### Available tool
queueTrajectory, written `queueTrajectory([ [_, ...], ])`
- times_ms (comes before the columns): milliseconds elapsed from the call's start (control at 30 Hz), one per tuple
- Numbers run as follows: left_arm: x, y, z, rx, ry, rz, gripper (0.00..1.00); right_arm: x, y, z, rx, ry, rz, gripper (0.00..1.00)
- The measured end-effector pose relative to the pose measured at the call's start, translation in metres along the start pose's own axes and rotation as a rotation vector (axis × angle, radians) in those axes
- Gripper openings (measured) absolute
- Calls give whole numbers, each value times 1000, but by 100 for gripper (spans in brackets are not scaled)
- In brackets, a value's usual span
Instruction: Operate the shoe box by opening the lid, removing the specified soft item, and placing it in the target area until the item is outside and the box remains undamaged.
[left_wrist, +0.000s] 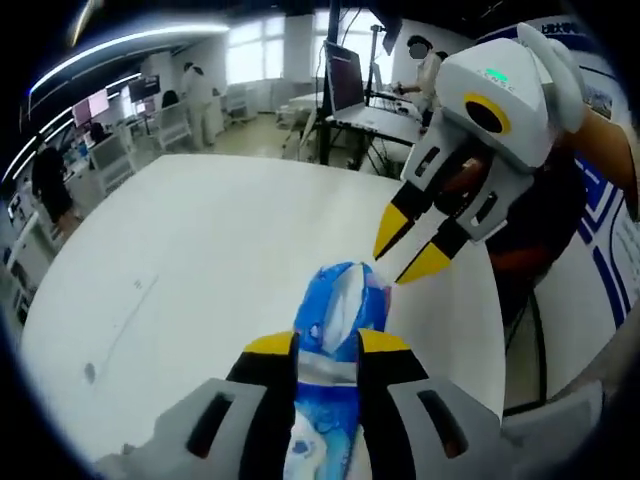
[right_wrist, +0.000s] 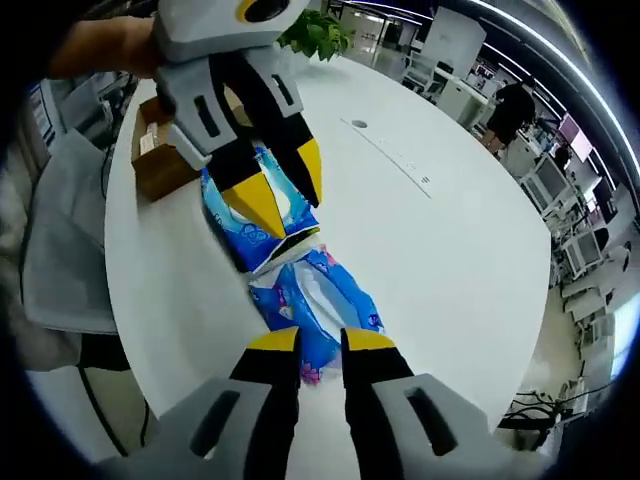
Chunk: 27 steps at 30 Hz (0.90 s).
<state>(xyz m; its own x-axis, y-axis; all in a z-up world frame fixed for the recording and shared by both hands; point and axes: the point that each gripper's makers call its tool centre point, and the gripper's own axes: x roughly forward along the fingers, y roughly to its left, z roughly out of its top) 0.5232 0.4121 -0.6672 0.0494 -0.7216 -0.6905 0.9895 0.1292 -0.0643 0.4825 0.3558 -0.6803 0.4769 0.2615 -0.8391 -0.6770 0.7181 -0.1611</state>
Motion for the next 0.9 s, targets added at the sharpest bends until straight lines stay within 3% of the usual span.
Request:
queueTrajectory([
  [333, -44, -7, -12, -24, -26, 46, 31, -18, 18, 25, -24, -29, -20, 21],
  [633, -80, -19, -24, -54, -49, 73, 44, -32, 51, 54, -16, -97, 49, 26],
  [900, -108, -30, -32, -41, -67, 102, 60, -43, 71, 80, -81, -125, 67, 30],
])
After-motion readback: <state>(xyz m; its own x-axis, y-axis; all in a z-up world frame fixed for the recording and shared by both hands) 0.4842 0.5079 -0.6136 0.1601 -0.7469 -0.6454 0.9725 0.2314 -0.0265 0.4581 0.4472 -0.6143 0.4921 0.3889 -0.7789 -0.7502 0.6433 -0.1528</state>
